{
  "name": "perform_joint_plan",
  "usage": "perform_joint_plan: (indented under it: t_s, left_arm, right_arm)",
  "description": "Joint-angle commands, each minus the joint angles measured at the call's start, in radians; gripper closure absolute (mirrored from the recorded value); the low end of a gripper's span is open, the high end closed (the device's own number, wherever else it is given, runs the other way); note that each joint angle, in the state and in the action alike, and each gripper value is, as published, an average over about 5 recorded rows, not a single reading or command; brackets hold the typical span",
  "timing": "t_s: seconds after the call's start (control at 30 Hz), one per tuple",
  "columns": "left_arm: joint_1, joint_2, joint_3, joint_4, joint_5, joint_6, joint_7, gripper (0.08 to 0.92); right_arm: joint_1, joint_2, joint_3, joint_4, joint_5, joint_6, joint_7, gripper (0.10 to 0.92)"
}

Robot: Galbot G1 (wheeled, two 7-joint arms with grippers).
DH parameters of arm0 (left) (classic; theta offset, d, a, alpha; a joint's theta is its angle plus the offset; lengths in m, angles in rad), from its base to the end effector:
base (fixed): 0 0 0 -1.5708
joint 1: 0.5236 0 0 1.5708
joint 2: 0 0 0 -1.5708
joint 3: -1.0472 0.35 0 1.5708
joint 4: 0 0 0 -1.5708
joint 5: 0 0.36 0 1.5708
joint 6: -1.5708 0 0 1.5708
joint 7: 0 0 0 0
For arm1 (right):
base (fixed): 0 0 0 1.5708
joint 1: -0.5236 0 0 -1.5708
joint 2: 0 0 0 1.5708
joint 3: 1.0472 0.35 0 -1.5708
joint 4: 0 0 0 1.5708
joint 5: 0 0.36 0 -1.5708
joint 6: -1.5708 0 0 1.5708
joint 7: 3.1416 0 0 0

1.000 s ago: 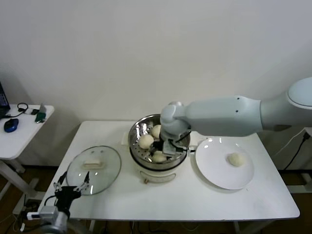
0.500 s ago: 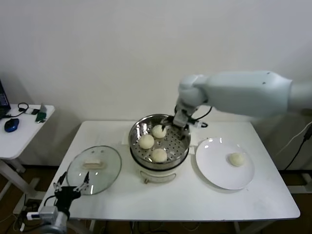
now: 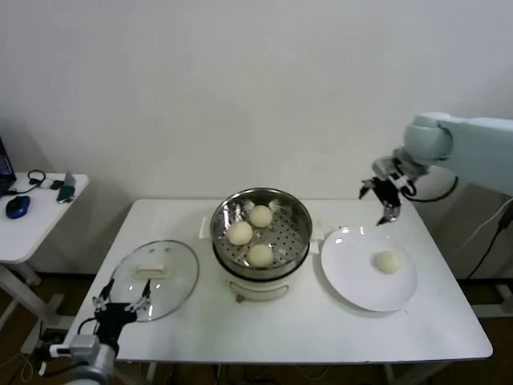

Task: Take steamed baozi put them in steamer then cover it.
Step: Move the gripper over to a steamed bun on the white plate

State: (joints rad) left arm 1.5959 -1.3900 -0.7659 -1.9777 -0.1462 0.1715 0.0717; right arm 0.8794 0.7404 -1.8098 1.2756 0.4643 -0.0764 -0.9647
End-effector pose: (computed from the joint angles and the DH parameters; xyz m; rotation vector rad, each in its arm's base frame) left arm 0.1748 0.1153 -0.3294 0.1141 -2.8524 -0.1480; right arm 0.5427 -0.1677 -0.0521 1.2687 -1.3209 1.4758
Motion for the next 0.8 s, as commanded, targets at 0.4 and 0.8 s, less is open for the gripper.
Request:
perform_joint_plan:
  t_s: [0.4, 0.8]
  left_arm:
    - [0.017, -0.013, -0.002, 0.006, 0.008, -0.008, 0.001, 0.177]
    - [0.026, -0.017, -0.001, 0.006, 0.008, -0.011, 0.000, 0.177]
  right_arm:
    - [-0.571, 0.029, 0.381, -0.362, -0.172, -0.067, 0.023, 0.203]
    - [-0.643, 0.088, 0.427, -0.466, -0.239, -0.041, 0.010, 0.203]
